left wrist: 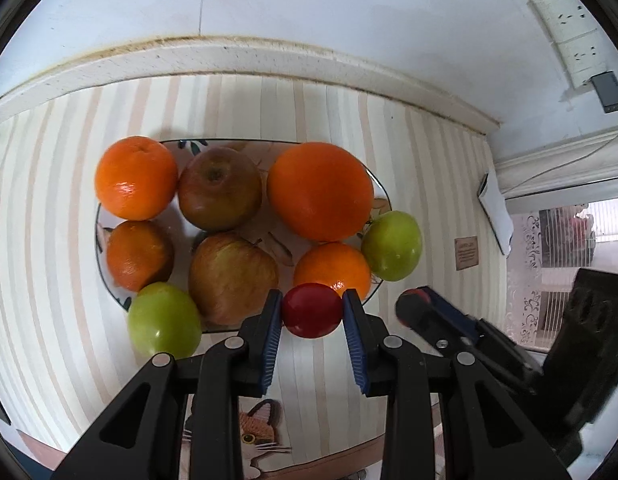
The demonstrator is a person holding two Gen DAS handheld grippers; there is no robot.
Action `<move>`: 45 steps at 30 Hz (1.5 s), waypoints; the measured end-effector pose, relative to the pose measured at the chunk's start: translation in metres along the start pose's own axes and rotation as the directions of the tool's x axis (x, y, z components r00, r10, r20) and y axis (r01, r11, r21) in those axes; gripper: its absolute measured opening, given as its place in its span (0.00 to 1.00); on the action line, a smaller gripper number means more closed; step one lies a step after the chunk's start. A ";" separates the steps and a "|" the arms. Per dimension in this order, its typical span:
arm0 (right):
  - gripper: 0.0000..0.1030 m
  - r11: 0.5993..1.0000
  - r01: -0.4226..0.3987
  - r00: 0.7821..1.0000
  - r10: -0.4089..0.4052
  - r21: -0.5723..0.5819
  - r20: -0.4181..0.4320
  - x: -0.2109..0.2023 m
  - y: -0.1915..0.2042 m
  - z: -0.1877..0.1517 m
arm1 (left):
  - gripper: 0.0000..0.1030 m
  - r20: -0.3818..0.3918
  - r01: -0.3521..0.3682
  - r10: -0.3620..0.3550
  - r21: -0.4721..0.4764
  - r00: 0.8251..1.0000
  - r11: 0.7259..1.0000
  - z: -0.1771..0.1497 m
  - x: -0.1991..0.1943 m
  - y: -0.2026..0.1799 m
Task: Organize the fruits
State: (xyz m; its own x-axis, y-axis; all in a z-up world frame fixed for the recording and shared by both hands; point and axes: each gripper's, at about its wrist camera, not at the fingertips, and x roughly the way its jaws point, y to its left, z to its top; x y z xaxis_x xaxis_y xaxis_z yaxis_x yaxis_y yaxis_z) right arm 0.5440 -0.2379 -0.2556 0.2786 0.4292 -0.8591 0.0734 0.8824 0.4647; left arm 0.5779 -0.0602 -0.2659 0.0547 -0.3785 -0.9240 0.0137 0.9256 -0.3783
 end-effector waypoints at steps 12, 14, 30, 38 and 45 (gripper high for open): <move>0.29 0.995 0.006 1.000 -0.008 -0.099 -0.024 0.018 0.004 0.030 | 0.27 -0.079 0.015 -0.019 -0.052 0.997 0.999 0.022 0.021 0.002; 0.29 0.994 0.014 0.999 -0.017 -0.111 -0.031 0.023 0.004 0.032 | 0.27 -0.093 0.019 -0.024 -0.061 0.995 0.998 0.022 0.025 0.004; 0.44 0.995 -0.049 0.994 0.040 -0.084 -0.101 0.034 -0.003 0.042 | 0.29 -0.144 0.002 -0.019 -0.121 0.989 0.993 0.001 0.037 0.011; 0.61 0.997 -0.006 0.998 0.000 -0.082 -0.070 0.020 -0.006 0.045 | 0.48 -0.127 -0.001 -0.016 -0.136 0.992 0.991 -0.006 0.027 0.013; 0.75 0.977 0.166 0.985 -0.170 -0.132 -0.012 -0.009 -0.007 0.030 | 0.75 -0.028 -0.123 0.121 -0.081 0.992 0.989 -0.019 -0.004 0.011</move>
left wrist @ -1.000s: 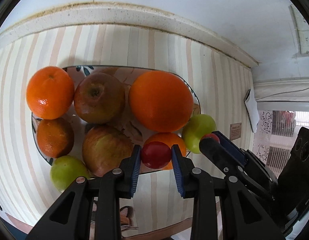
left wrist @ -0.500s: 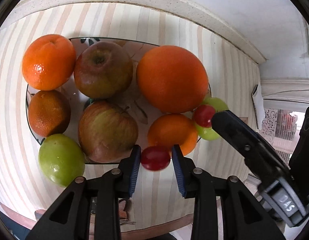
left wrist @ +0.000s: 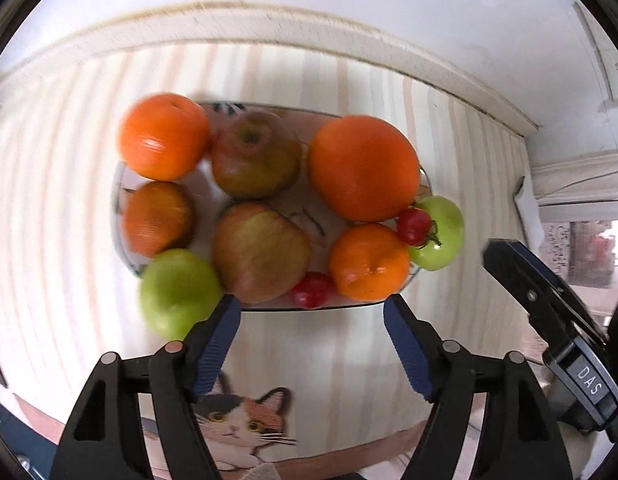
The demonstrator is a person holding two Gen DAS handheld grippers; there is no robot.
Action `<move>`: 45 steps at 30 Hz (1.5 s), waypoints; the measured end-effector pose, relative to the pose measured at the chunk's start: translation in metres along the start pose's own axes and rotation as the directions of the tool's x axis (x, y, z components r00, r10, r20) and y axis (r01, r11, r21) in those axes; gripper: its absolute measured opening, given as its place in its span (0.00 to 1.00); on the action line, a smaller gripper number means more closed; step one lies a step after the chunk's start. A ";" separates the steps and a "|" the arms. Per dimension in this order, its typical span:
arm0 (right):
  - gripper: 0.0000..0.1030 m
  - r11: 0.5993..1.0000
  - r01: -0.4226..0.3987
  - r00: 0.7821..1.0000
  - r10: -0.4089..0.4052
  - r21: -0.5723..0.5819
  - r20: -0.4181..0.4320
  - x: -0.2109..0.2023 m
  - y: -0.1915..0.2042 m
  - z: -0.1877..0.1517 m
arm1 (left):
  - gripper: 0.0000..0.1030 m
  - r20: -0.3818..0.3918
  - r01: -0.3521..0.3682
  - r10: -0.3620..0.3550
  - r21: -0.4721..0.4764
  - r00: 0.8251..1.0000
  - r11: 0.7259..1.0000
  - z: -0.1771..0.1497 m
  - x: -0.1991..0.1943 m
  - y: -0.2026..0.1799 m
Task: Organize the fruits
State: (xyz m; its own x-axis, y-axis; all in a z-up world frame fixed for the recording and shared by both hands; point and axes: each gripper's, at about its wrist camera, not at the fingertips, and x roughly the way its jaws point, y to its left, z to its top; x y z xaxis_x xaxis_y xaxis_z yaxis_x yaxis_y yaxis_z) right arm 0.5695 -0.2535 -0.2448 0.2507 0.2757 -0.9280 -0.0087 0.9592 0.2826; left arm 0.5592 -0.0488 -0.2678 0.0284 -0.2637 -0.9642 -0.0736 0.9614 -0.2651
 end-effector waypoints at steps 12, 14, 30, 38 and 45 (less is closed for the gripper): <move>0.92 0.982 0.170 0.984 -0.164 -0.087 0.069 -0.039 0.025 -0.062 | 0.91 0.176 -0.177 0.167 0.043 0.970 0.983 -0.058 -0.041 0.010; 0.92 0.982 0.172 0.983 -0.165 -0.081 0.080 -0.048 0.026 -0.068 | 0.91 0.192 -0.172 0.163 0.028 0.968 0.985 -0.066 -0.048 0.014; 0.93 0.983 0.167 0.965 -0.147 -0.080 0.218 -0.146 0.066 -0.131 | 0.91 0.400 -0.201 0.184 -0.001 0.898 0.980 -0.153 -0.129 0.012; 0.93 0.978 0.193 0.934 -0.159 -0.078 0.320 -0.214 0.093 -0.205 | 0.91 0.506 -0.215 0.171 0.030 0.845 0.976 -0.232 -0.178 0.015; 0.93 0.978 0.197 0.902 -0.154 -0.068 0.404 -0.274 0.124 -0.275 | 0.91 0.589 -0.234 0.163 0.046 0.792 0.971 -0.301 -0.220 0.027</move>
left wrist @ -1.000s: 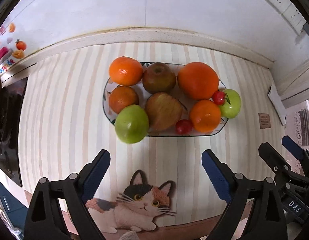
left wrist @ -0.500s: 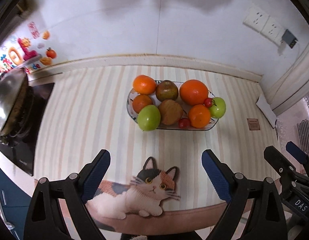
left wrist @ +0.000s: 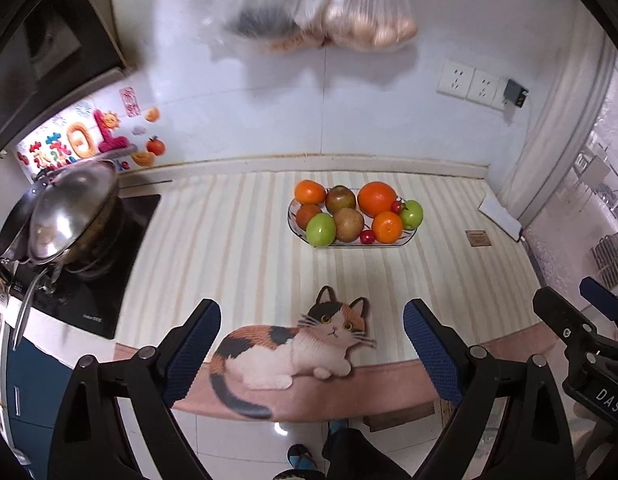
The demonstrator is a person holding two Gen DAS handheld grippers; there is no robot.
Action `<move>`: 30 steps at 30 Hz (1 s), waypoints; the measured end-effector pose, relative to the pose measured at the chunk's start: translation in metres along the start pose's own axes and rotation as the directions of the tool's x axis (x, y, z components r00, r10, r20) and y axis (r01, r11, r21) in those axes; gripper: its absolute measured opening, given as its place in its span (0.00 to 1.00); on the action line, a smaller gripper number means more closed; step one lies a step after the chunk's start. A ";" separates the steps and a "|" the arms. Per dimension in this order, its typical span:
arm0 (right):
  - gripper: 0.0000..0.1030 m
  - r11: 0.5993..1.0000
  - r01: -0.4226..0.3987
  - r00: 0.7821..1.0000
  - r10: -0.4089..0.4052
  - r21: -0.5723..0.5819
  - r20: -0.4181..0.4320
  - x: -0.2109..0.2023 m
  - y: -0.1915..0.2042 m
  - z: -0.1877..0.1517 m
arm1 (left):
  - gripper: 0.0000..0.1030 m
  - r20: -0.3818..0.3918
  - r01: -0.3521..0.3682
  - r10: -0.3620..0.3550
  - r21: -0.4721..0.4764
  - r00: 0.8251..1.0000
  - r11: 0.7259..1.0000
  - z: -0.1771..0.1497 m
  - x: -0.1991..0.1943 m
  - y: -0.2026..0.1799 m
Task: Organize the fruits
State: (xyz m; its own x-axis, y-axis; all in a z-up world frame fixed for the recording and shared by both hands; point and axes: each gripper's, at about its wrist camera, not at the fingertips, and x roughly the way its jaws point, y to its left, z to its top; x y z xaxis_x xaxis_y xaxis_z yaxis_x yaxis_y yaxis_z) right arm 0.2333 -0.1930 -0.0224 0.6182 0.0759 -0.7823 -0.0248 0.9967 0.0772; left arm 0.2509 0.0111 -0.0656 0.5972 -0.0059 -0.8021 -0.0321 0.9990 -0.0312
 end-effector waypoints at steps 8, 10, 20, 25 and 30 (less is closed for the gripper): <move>0.94 1.000 0.016 0.996 -0.017 0.007 0.091 -0.084 0.025 -0.032 | 0.91 0.053 0.015 -0.016 0.017 0.998 1.000 -0.035 -0.065 0.013; 0.94 1.000 0.006 0.996 -0.006 0.007 0.094 -0.099 0.028 -0.038 | 0.91 0.063 0.014 -0.014 0.014 0.998 1.000 -0.043 -0.079 0.015; 0.95 0.999 -0.046 0.995 0.046 -0.006 0.089 -0.133 0.023 -0.055 | 0.91 0.102 -0.007 0.009 -0.018 0.995 1.000 -0.060 -0.110 0.008; 0.95 0.998 -0.055 0.995 0.056 -0.021 0.087 -0.124 0.017 -0.049 | 0.91 0.114 -0.027 0.031 -0.033 0.993 0.999 -0.058 -0.107 0.006; 0.95 0.998 -0.056 0.996 0.058 -0.028 0.071 -0.104 0.015 -0.041 | 0.91 0.107 -0.054 0.059 -0.054 0.992 0.997 -0.053 -0.095 0.006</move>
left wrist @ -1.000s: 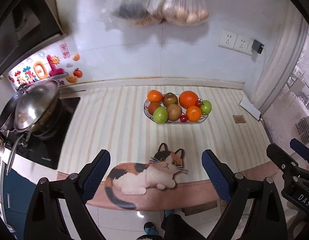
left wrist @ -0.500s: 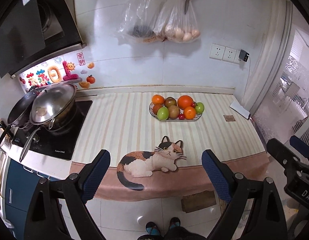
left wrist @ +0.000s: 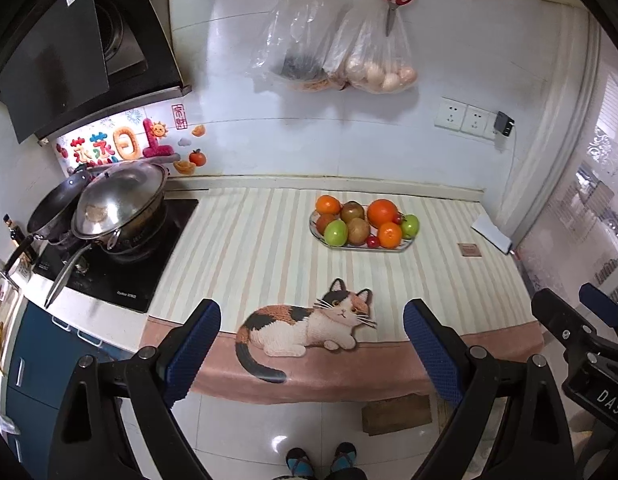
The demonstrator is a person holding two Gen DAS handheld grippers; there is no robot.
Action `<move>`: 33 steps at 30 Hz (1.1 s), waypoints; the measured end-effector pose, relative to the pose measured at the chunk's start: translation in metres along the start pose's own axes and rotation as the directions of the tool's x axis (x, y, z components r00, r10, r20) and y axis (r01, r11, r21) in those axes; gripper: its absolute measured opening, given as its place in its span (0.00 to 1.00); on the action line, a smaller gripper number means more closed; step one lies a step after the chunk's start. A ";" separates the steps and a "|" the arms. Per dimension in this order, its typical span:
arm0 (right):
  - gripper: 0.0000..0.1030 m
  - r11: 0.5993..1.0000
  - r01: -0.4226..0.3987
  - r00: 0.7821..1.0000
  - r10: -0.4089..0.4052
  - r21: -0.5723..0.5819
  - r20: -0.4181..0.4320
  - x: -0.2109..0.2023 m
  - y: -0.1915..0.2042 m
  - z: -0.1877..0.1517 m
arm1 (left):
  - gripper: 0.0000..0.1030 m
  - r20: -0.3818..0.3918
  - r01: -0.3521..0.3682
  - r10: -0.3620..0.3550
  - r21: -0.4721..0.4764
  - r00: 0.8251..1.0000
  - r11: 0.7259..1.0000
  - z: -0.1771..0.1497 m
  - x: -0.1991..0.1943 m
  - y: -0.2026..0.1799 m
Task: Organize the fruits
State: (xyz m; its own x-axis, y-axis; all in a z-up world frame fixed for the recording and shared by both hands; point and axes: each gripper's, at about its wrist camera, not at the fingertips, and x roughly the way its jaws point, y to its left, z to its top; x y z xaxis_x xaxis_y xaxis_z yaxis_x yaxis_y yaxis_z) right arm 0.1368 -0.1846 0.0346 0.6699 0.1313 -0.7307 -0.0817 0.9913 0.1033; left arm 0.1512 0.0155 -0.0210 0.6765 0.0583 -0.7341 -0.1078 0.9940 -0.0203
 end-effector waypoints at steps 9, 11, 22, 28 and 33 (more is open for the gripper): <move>0.95 1.000 -0.009 0.999 0.009 -0.012 -0.034 0.036 -0.001 0.005 | 0.91 -0.040 -0.035 0.035 0.003 0.999 0.999 -0.002 0.025 -0.002; 0.95 1.000 -0.005 0.999 0.004 -0.013 -0.037 0.043 -0.001 0.005 | 0.91 -0.052 -0.040 0.040 0.004 0.998 0.999 -0.003 0.029 -0.003; 0.95 1.000 -0.005 0.997 0.004 -0.008 -0.076 0.067 0.000 -0.003 | 0.91 -0.069 -0.044 0.044 0.008 0.997 0.999 -0.007 0.037 -0.007; 0.95 1.000 -0.004 0.997 0.003 -0.008 -0.081 0.069 0.001 -0.006 | 0.91 -0.074 -0.037 0.038 0.013 0.996 0.999 -0.008 0.041 -0.005; 0.95 1.000 -0.003 0.997 0.003 -0.008 -0.080 0.068 0.002 -0.006 | 0.91 -0.072 -0.038 0.039 0.013 0.997 0.999 -0.008 0.043 -0.005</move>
State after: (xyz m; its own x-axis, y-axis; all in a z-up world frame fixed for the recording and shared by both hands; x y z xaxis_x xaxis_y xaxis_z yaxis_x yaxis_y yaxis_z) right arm 0.1780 -0.1738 -0.0191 0.6088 0.1343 -0.7819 -0.0897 0.9909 0.1003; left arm 0.1750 0.0128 -0.0574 0.6176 0.0898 -0.7814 -0.1240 0.9922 0.0161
